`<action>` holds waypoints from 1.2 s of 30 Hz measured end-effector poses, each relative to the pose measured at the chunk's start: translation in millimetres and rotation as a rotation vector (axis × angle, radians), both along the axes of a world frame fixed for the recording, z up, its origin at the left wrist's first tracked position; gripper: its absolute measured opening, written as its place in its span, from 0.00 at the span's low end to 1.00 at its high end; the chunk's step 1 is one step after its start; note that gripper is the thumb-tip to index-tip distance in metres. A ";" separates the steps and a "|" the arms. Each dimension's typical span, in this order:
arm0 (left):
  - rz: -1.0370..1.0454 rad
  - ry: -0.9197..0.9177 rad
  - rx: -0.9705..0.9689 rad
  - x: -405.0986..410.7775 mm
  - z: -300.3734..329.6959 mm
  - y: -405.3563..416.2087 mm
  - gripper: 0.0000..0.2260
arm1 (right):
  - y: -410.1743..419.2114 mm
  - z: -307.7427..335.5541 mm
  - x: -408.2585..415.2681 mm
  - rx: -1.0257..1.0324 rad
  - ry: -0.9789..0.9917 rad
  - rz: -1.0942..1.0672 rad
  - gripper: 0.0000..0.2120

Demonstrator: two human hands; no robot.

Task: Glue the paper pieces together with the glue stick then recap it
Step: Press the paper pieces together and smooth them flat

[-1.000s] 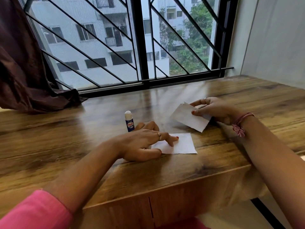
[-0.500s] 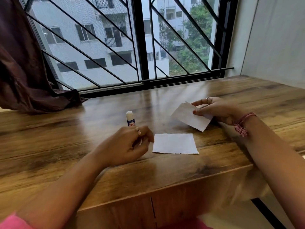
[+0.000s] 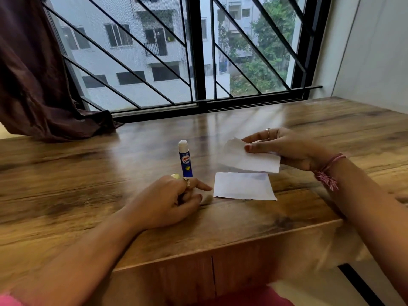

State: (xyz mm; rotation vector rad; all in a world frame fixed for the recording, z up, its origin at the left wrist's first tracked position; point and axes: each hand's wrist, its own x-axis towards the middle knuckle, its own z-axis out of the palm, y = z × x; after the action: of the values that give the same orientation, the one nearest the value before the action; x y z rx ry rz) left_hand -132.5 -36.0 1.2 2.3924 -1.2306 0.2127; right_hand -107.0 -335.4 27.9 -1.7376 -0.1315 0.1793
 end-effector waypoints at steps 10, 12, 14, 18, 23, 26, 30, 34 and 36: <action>-0.067 -0.028 0.032 0.5 2.9 -2.4 0.13 | 19.3 -3.1 -1.7 -0.103 0.030 0.148 0.18; -0.085 -0.055 0.033 0.9 3.6 -3.1 0.13 | 20.2 -3.0 -1.2 -0.097 0.028 0.156 0.18; -0.079 -0.046 0.033 2.0 2.8 -2.5 0.11 | 20.7 -3.0 -0.5 -0.085 0.031 0.162 0.18; -0.042 -0.003 0.027 0.9 3.7 -2.8 0.08 | 21.3 -2.6 -0.6 -0.086 0.033 0.183 0.20; -0.047 -0.002 0.030 1.8 4.4 -3.2 0.09 | 22.3 -1.6 -1.1 -0.092 0.026 0.186 0.20; -0.069 -0.020 0.042 2.6 4.2 -2.1 0.09 | 23.0 -0.7 -1.8 -0.080 0.025 0.180 0.18; -0.062 0.006 0.023 3.0 4.5 -2.4 0.07 | 23.5 0.9 -3.4 -0.065 0.032 0.177 0.18; -0.064 0.020 0.027 2.2 5.5 -2.4 0.09 | 22.9 2.6 -4.0 -0.017 0.068 0.165 0.16; -0.065 0.024 0.030 2.8 5.6 -2.1 0.10 | 21.8 3.5 -4.4 0.016 0.116 0.171 0.16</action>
State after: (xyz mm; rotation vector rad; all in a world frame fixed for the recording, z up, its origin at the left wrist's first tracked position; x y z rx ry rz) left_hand -129.8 -38.0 6.8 2.3690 -1.3064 0.1462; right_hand -111.5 -313.6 31.4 -1.6954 -0.1963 0.4022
